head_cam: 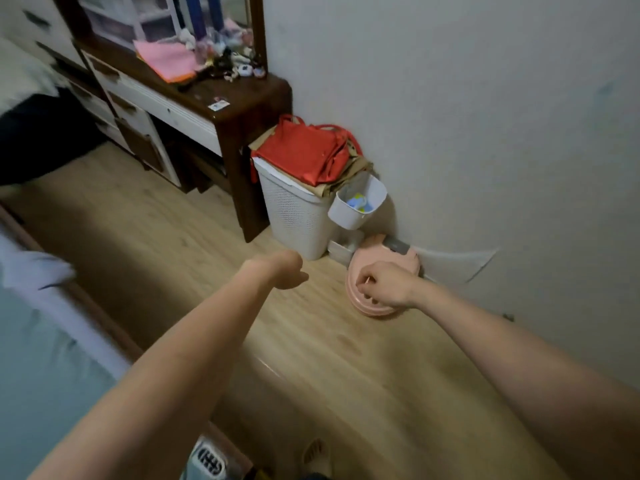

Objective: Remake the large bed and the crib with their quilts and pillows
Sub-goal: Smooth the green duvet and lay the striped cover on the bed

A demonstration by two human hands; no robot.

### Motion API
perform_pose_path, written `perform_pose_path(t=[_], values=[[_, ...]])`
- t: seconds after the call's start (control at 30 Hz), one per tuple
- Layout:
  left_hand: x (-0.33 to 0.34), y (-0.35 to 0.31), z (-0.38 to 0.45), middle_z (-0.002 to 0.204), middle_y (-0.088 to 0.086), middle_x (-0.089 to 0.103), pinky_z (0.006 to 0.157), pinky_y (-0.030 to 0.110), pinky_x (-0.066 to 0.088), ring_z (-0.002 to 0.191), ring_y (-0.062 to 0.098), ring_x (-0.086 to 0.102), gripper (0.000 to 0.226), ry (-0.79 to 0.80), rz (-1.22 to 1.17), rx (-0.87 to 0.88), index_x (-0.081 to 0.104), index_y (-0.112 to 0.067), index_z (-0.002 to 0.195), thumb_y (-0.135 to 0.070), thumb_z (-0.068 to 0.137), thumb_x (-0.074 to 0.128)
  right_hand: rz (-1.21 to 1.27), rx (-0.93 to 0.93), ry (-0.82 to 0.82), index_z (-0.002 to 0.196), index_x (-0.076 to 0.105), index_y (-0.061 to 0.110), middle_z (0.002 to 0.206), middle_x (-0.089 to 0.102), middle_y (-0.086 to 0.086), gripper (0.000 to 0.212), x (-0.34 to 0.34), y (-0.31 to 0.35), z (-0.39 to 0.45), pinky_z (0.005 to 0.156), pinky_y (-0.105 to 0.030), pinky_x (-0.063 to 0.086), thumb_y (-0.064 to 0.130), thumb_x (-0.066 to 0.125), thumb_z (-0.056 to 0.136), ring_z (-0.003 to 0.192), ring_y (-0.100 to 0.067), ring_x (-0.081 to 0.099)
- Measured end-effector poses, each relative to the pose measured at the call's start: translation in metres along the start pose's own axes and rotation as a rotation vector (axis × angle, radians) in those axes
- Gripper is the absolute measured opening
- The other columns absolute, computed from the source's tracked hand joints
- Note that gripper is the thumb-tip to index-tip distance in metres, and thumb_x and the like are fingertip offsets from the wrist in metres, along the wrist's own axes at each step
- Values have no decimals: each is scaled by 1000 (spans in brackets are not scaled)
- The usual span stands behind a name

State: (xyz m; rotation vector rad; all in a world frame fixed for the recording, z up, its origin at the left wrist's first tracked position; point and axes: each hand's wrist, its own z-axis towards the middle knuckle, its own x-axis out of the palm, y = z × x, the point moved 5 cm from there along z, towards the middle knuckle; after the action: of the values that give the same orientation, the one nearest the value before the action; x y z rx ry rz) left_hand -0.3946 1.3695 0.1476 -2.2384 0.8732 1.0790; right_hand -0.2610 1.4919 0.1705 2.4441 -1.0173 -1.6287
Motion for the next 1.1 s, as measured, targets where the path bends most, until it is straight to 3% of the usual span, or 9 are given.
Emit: perform_pose_path(t=[0.1,0.27,0.47,0.53,0.7,0.87,0.93,1.1], values=[[-53,40,22,145,9,43,106,37,36,131,27,42,49,-20,14,-64,42,-10,141,-39,101,40,-38,-102,1,90,67,4,97,69,-12,19,-51,35,65,79,-31,46,11,49,90,93,-27,63],[-105,128,30,142,6,46,105,39,40,129,26,45,48,-40,-70,-240,42,-13,141,-38,100,41,-66,-291,73,100,69,5,87,62,-4,21,-93,113,168,80,-31,48,12,50,91,90,-25,63],[-134,243,36,134,6,52,100,42,44,121,28,52,43,-99,-199,-530,50,-13,133,-38,99,42,-181,-579,199,113,65,6,111,66,-7,26,-105,228,285,80,-24,44,19,49,97,101,-21,61],[-141,274,19,127,8,57,96,40,47,115,29,55,38,-143,-307,-646,55,-12,124,-37,99,41,-237,-668,263,115,65,4,114,66,-11,28,-104,271,314,88,-31,48,19,50,97,105,-24,61],[-156,345,-54,108,3,64,82,34,49,94,22,58,29,-413,-566,-904,62,-14,107,-35,97,45,-372,-970,358,114,66,4,108,68,-13,27,-91,406,347,89,-37,51,16,50,96,99,-26,64],[-134,410,-135,125,6,62,95,37,48,113,25,58,35,-704,-725,-1235,59,-14,124,-29,96,46,-437,-1271,390,105,68,12,107,69,-6,23,-40,534,348,86,-28,47,17,50,92,103,-23,64],[-112,438,-163,132,6,57,99,36,45,120,25,54,39,-690,-736,-1351,55,-13,130,-30,96,45,-470,-1361,424,106,67,11,107,69,-4,23,-17,582,340,82,-24,43,18,50,93,104,-21,61],[-40,512,-210,135,7,54,100,37,44,122,27,51,42,-438,-865,-1530,52,-15,132,-32,95,45,-567,-1485,470,105,68,13,103,70,-5,24,50,684,336,84,-29,47,18,48,91,100,-23,63]])
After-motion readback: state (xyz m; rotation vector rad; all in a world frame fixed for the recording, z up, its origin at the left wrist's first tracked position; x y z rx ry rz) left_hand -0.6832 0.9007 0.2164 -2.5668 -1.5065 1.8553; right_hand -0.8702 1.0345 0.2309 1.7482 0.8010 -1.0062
